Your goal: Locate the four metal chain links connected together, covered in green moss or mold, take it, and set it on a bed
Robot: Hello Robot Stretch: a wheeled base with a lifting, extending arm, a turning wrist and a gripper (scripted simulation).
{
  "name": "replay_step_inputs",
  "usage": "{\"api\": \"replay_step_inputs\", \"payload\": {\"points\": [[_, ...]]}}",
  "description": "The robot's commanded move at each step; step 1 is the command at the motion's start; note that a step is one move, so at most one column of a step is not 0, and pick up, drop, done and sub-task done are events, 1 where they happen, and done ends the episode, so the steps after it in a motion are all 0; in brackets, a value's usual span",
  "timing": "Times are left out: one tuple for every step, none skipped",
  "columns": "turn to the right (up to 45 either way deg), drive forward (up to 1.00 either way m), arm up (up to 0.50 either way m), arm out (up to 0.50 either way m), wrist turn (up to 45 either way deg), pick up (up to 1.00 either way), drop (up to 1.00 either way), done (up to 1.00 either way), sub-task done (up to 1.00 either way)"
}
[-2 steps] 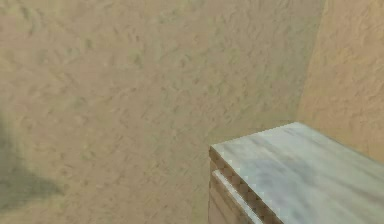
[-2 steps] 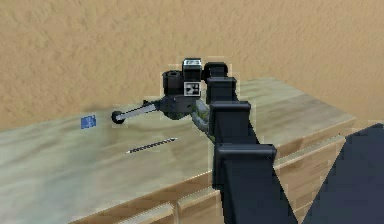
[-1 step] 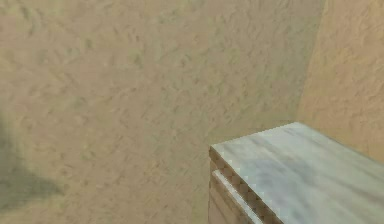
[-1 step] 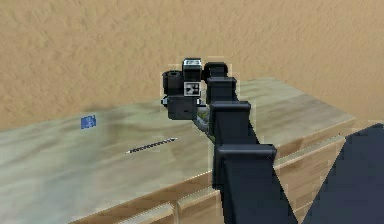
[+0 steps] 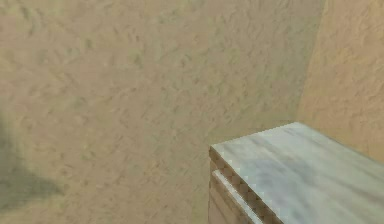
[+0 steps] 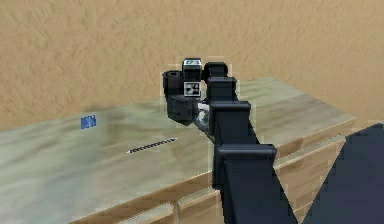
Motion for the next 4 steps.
{"api": "replay_step_inputs", "payload": {"points": [[0.0, 0.00, -0.10, 0.00, 0.0, 0.00, 0.00, 0.00, 0.00], [0.0, 0.00, 0.00, 0.00, 0.0, 1.00, 0.00, 0.00, 0.00], [0.0, 0.00, 0.10, 0.00, 0.0, 0.00, 0.00, 0.00, 0.00], [0.0, 0.00, 0.00, 0.00, -45.0, 0.00, 0.00, 0.00, 0.00]]}}
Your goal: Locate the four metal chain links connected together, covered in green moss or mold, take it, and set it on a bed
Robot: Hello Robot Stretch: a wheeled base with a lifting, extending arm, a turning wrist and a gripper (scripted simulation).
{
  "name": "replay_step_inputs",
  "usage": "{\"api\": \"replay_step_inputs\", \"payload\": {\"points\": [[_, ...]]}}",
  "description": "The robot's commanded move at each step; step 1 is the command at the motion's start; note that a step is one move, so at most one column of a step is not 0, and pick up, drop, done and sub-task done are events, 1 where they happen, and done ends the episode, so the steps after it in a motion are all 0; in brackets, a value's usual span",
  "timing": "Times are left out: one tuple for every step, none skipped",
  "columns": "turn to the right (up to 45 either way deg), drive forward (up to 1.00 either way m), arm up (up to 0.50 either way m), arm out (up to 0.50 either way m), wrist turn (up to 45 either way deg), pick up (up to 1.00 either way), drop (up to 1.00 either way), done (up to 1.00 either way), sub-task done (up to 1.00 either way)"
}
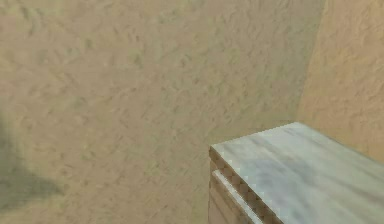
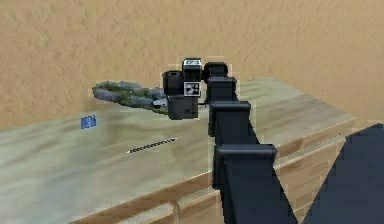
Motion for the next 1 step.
{"api": "replay_step_inputs", "payload": {"points": [[0.0, 0.00, 0.00, 0.00, -45.0, 0.00, 0.00, 0.00, 0.00]]}}
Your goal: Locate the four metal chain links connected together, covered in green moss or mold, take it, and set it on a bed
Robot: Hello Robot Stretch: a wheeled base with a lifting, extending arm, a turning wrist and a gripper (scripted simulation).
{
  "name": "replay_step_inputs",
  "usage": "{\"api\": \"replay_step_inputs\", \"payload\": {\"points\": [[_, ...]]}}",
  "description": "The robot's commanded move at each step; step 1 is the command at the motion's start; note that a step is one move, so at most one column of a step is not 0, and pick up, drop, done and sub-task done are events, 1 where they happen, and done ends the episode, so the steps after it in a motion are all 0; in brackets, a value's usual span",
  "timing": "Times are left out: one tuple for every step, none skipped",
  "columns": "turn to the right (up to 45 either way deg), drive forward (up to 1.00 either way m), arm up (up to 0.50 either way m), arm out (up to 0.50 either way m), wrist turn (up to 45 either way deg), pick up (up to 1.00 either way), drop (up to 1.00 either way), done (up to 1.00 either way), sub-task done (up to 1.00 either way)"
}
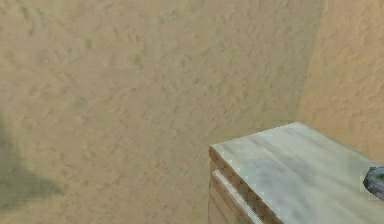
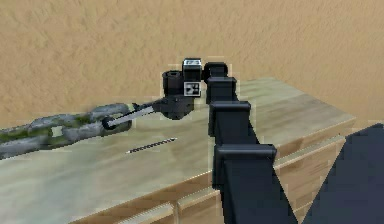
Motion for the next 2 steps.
{"api": "replay_step_inputs", "payload": {"points": [[0.0, 0.00, 0.00, 0.00, -45.0, 0.00, 0.00, 0.00, 0.00], [0.0, 0.00, 0.00, 0.00, -30.0, 0.00, 0.00, 0.00, 0.00]]}}
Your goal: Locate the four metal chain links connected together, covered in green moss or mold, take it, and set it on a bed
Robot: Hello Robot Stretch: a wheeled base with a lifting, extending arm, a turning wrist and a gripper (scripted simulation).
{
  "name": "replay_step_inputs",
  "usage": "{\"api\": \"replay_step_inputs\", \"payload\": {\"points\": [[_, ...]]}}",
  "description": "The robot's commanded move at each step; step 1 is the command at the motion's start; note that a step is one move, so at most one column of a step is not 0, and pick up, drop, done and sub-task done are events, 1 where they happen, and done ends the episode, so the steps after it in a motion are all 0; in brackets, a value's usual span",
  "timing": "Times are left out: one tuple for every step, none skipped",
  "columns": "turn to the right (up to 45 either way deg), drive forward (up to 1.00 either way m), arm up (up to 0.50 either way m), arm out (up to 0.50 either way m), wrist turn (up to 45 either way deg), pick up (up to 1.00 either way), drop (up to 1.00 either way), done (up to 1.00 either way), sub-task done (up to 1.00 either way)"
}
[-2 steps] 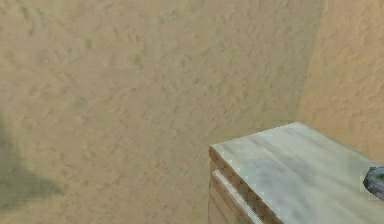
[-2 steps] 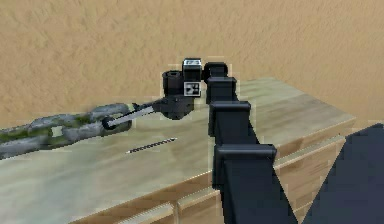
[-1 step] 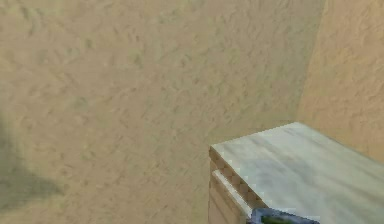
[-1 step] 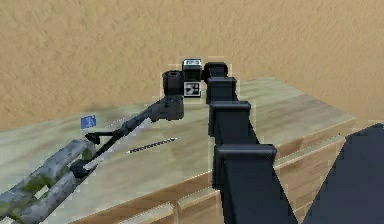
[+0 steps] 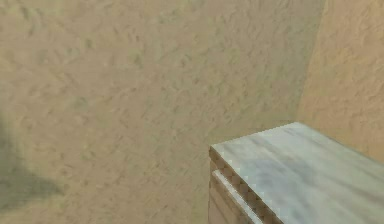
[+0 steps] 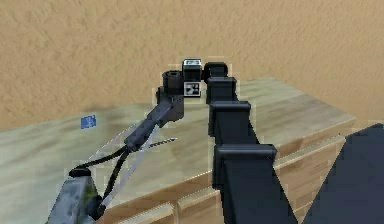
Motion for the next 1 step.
{"api": "replay_step_inputs", "payload": {"points": [[0.0, 0.00, 0.00, -0.26, 0.0, 0.00, 0.00, 0.00, 0.00]]}}
